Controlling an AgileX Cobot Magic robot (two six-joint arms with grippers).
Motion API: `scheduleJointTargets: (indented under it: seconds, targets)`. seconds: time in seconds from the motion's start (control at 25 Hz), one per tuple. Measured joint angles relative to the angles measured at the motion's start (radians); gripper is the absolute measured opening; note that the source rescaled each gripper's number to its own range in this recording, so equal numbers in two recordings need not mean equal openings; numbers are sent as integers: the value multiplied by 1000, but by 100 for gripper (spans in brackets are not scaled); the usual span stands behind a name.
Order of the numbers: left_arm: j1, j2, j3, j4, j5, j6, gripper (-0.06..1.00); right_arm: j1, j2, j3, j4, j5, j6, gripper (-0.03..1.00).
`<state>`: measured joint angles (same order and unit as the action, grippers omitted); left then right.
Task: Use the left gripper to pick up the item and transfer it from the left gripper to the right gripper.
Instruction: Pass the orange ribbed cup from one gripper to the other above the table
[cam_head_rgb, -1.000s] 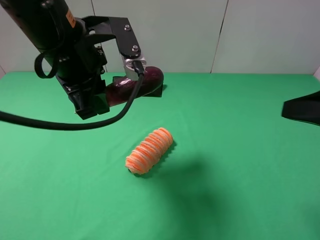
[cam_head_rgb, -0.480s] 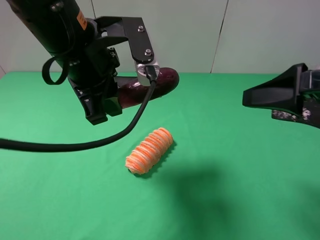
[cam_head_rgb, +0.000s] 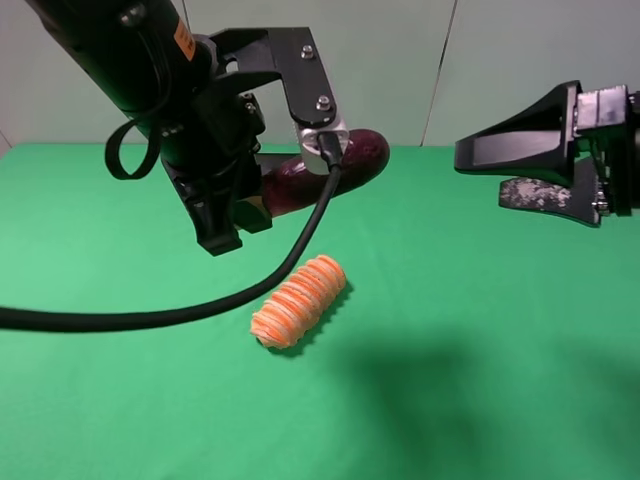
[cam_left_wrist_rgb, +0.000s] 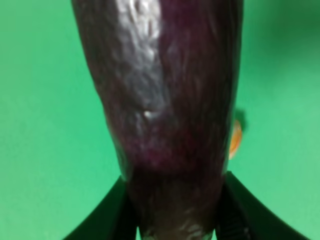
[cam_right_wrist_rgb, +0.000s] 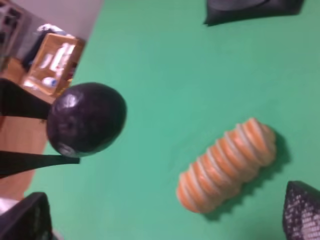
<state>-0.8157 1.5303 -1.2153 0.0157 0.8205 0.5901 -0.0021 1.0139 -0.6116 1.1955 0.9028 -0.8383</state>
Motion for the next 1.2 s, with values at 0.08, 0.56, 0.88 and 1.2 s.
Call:
scheduleJointTargets:
  seconds: [0.08,0.56,0.88,1.2]
  targets:
    - [0,0,0,-16,-9,0,0,0,26,0,35,15,-38,100]
    - [0,0,0,-73,-28,14,0,0,159,-1,181,72,-197,100]
    - [-29,19,-6,-88,-44,25,0,0,213,-1,242,97,-258,100]
    - [-73,118,-98,-94,-45,26,0,0,243,-1,271,125,-294,100]
